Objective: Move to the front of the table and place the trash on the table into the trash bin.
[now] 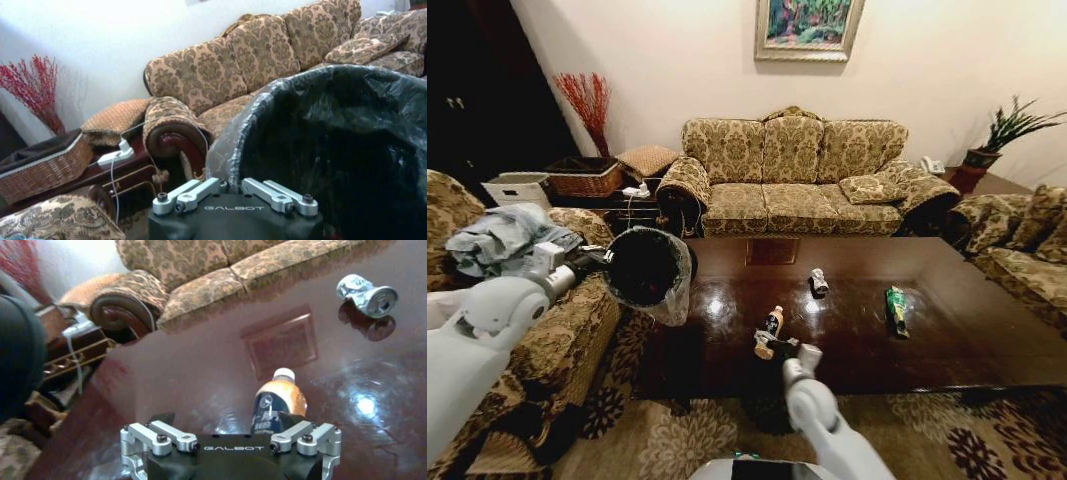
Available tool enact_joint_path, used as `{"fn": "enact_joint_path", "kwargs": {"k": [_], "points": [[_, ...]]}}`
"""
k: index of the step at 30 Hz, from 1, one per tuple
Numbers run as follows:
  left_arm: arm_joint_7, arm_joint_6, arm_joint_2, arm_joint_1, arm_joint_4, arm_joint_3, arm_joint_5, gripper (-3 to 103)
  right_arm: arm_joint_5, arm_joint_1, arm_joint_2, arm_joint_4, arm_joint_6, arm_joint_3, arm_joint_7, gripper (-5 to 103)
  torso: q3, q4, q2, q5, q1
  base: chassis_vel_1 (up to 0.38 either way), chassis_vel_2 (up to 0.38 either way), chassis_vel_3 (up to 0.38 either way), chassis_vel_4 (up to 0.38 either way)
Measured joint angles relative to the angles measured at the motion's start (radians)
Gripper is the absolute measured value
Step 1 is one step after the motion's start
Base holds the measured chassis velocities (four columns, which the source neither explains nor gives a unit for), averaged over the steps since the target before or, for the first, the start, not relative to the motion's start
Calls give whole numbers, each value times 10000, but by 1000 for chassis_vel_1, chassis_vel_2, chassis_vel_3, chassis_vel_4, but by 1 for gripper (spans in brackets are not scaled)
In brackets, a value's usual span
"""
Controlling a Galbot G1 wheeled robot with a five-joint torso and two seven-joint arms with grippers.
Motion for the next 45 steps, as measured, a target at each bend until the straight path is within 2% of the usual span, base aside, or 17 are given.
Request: {"fn": "enact_joint_path", "kwargs": {"k": [2,9,18,27,33,36,37,40,42,45], "points": [[-4,-4,-39,3,0,-6,0,0,-171,335,321,-646,144,-78,206,100,0,-1,0,0,1,0,0,0,0],[-13,-53,-150,-22,64,86,27,0,-319,597,614,-1610,381,-41,347,100,1,-3,0,3,0,0,0,0,0],[-27,-148,-183,-26,117,91,32,0,-91,630,665,-1887,398,-58,296,102,-1,-3,1,2,-2,0,0,0,0],[-105,-262,-267,47,109,69,24,0,377,1204,759,-2435,320,-122,96,77,-2,-2,1,4,-3,0,0,0,0],[-112,-276,-284,64,77,69,9,0,467,1622,904,-3005,308,-186,60,65,-2,-1,2,1,-2,0,0,0,0],[-118,-281,-278,66,71,69,-21,0,575,1784,989,-3165,263,-225,54,54,-1,-6,1,0,-2,0,0,0,0],[-118,-281,-278,66,71,69,-21,0,575,1784,989,-3165,263,-225,54,54,-1,-6,1,0,-2,0,0,0,0],[-120,-282,-220,58,70,69,-43,0,672,1769,975,-3039,226,-218,58,44,0,-3,1,4,0,0,0,0,0],[-121,-283,-188,55,71,69,-48,0,691,1703,918,-2884,203,-207,61,44,2,-1,-1,5,1,0,0,0,0],[-123,-283,-135,34,79,92,-51,0,542,1417,680,-2123,305,-107,-5,34,4,-6,-3,1,3,0,0,0,0]]}}
